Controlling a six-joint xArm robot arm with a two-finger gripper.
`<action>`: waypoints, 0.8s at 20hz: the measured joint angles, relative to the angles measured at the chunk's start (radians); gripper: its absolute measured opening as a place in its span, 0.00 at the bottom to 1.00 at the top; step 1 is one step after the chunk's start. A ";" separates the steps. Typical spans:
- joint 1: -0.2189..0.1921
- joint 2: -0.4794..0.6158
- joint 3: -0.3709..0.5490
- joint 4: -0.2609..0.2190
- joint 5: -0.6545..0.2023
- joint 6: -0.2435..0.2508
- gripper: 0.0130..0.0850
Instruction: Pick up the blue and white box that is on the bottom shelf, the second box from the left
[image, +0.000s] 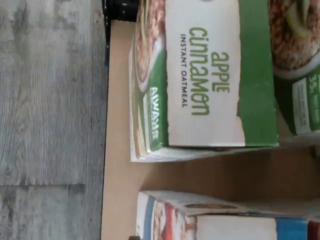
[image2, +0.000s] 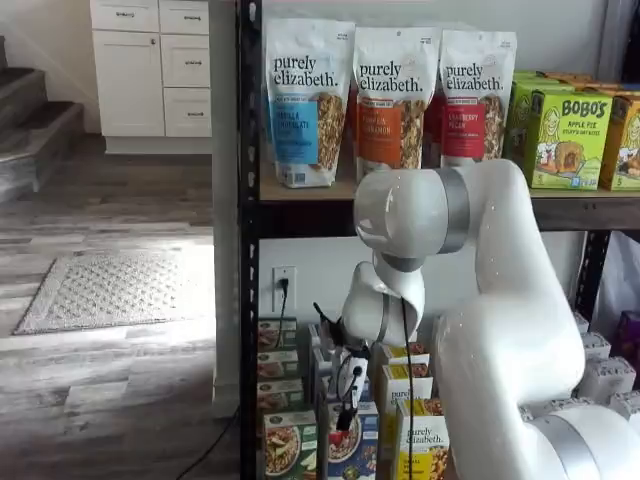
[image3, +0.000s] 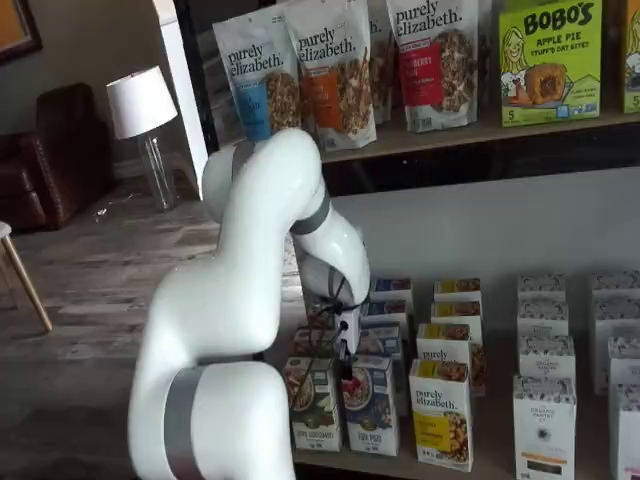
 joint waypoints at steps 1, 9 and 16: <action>-0.001 0.004 -0.005 0.000 0.002 -0.001 1.00; -0.025 0.021 -0.040 -0.054 0.041 0.026 1.00; -0.036 0.029 -0.056 -0.091 0.060 0.048 1.00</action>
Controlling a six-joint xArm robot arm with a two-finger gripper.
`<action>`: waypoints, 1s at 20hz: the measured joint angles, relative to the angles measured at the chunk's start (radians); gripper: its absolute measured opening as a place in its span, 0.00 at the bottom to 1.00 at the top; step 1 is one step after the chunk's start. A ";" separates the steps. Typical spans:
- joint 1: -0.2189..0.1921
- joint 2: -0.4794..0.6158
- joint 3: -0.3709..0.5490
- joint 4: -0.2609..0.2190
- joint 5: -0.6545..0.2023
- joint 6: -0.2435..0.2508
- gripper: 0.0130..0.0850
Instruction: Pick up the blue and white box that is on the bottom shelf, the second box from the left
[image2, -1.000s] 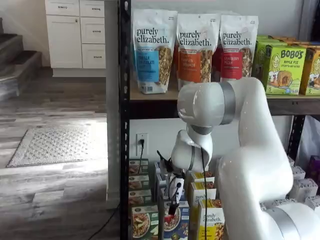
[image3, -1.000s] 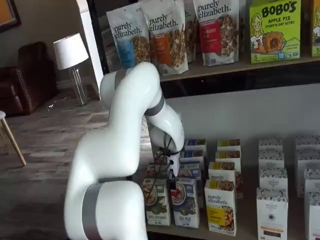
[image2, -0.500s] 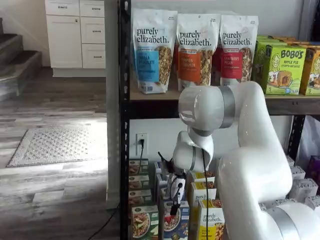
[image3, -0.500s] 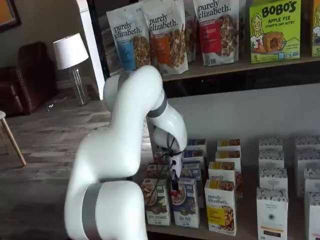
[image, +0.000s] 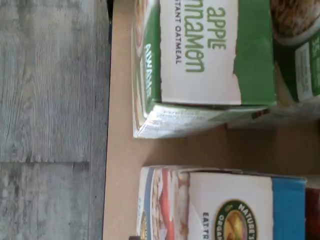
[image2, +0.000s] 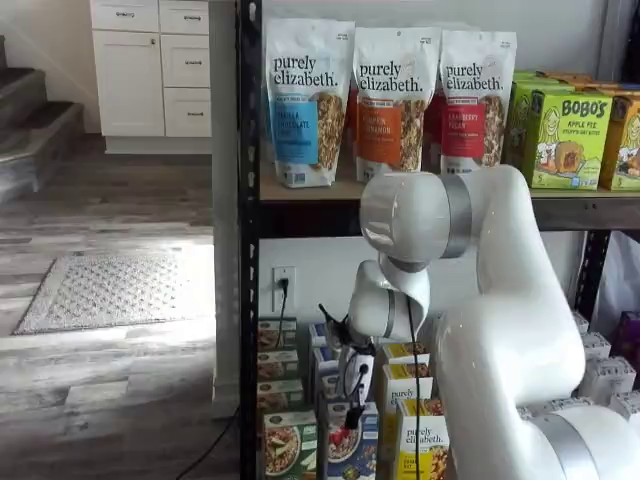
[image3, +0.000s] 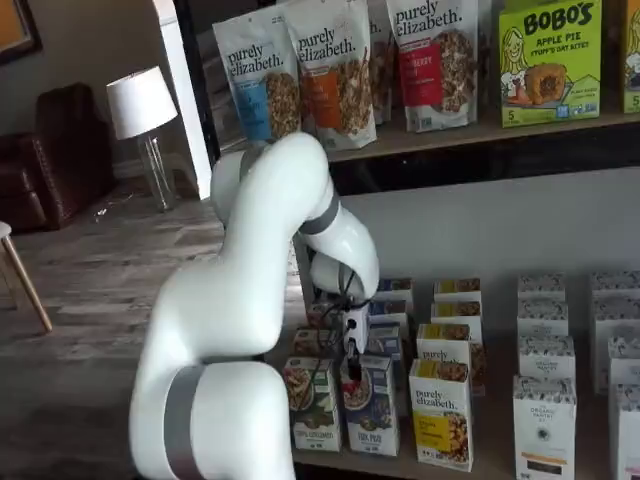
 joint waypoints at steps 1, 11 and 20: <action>-0.001 0.002 -0.002 -0.005 0.002 0.003 1.00; -0.002 0.029 -0.024 -0.040 0.010 0.031 1.00; 0.001 0.040 -0.022 -0.088 0.020 0.074 1.00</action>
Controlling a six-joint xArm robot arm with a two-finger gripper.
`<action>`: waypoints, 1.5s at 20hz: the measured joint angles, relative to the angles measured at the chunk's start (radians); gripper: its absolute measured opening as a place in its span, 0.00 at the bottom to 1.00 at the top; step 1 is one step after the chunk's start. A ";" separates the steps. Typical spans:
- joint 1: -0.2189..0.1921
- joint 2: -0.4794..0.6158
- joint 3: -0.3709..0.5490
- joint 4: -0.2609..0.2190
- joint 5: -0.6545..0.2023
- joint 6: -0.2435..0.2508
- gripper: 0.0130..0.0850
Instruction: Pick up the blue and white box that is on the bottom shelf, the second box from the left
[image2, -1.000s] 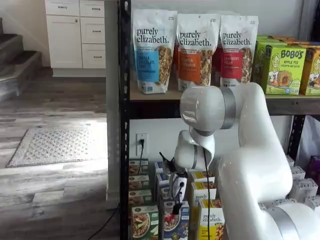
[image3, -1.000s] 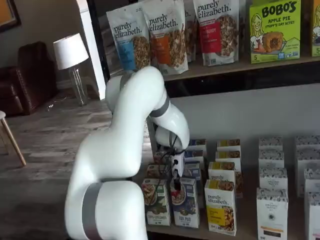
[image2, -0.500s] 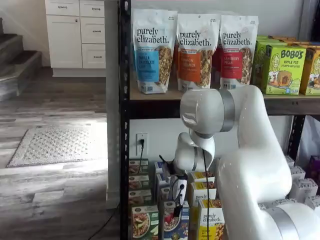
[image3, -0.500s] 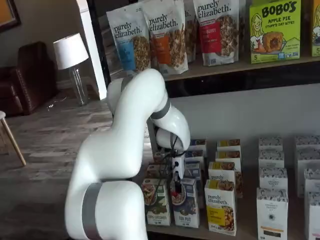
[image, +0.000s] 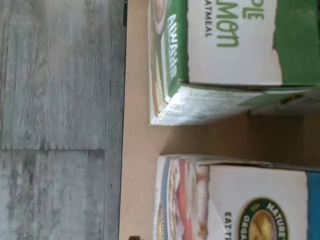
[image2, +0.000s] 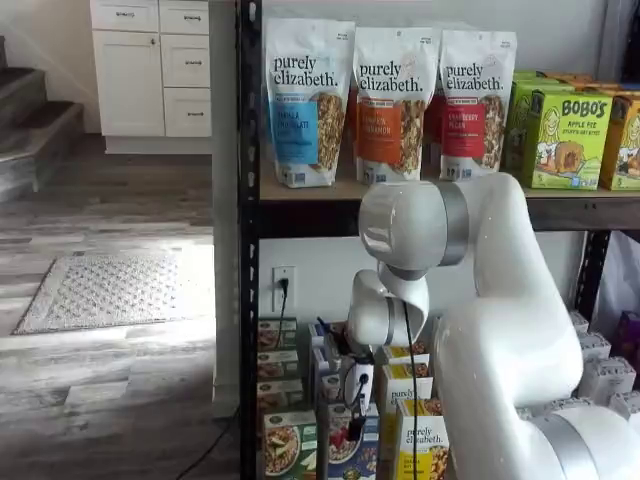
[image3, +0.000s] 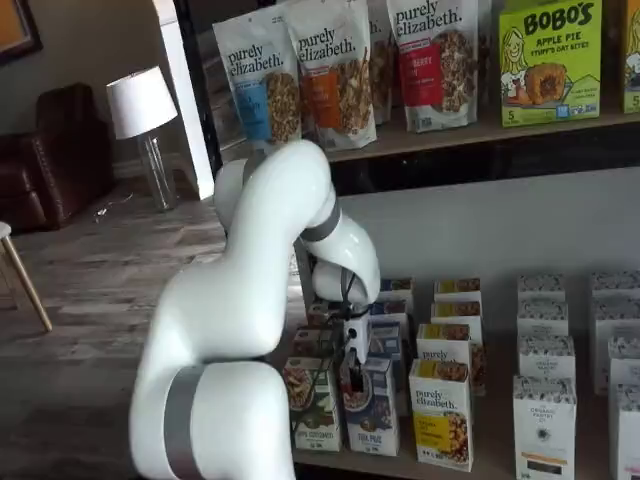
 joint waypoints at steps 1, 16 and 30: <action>0.000 0.001 -0.001 -0.003 0.002 0.003 1.00; 0.004 0.014 0.013 -0.021 -0.029 0.020 0.83; 0.000 0.004 0.037 -0.009 -0.042 0.004 0.56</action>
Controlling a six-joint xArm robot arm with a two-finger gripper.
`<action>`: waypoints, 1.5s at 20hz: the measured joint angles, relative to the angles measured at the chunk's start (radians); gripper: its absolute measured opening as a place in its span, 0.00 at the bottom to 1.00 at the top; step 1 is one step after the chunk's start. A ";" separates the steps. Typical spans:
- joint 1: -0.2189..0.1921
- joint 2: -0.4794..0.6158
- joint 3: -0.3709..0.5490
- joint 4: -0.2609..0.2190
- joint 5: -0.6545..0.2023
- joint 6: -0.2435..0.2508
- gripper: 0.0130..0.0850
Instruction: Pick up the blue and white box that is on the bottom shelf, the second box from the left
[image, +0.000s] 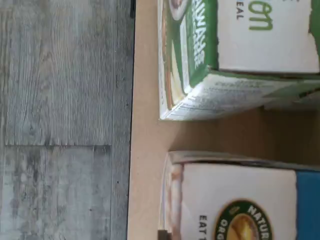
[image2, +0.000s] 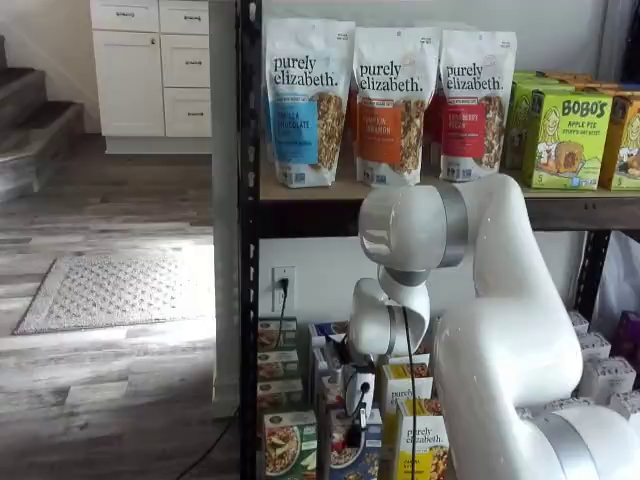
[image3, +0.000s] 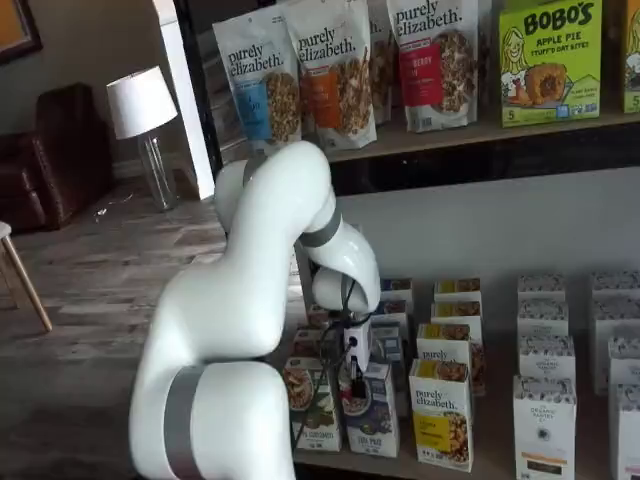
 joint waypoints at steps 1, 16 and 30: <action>0.001 0.000 0.001 0.000 0.000 0.001 0.56; 0.011 -0.047 0.067 0.006 -0.012 0.004 0.44; 0.026 -0.313 0.412 -0.016 -0.098 0.032 0.44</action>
